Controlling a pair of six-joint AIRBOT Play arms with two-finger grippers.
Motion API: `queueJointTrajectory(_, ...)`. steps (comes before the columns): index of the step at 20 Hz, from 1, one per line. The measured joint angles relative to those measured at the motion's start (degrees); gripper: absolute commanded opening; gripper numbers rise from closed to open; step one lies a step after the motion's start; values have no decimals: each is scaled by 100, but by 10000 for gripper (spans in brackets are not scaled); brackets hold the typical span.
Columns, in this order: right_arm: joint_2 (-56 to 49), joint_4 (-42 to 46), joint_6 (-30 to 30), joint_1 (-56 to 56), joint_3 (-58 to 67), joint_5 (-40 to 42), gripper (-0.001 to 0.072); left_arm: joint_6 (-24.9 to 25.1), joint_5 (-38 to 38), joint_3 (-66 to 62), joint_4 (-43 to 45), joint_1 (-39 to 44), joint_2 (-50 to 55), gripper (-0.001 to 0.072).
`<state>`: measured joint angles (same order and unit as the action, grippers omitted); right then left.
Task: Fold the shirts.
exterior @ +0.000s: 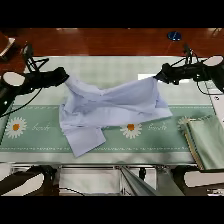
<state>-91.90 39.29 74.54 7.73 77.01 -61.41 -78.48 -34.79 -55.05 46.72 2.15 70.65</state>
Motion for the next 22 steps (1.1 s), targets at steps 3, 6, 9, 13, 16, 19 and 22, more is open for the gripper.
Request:
queueJointTrajectory(3, -509, -404, 48, 293, 542, -68, 407, -4, -225, -103, 13, -11, 221, 511)
queueJointTrajectory(6, -496, -369, 42, 787, 756, -369, 407, -22, -1207, -238, 354, -476, 249, 511)
queueJointTrajectory(9, -125, 297, -68, 1351, 741, -975, 407, -24, -2337, -125, 844, -1235, -24, 510)
queueJointTrajectory(13, 901, 1414, -13, 2063, -396, -1132, 406, -155, -3115, 824, 1283, -2218, -748, 509)
queueJointTrajectory(16, 1694, 1593, 31, 2358, -1714, -741, 406, -195, -3228, 1722, 1154, -2629, -1121, 508)
queueJointTrajectory(19, 2153, 1495, -11, 2479, -2704, -415, 406, -144, -3027, 2413, 684, -2791, -1211, 507)
queueJointTrajectory(22, 2334, 1270, -109, 2522, -3191, -282, 406, -59, -2717, 2815, 267, -2835, -1134, 507)
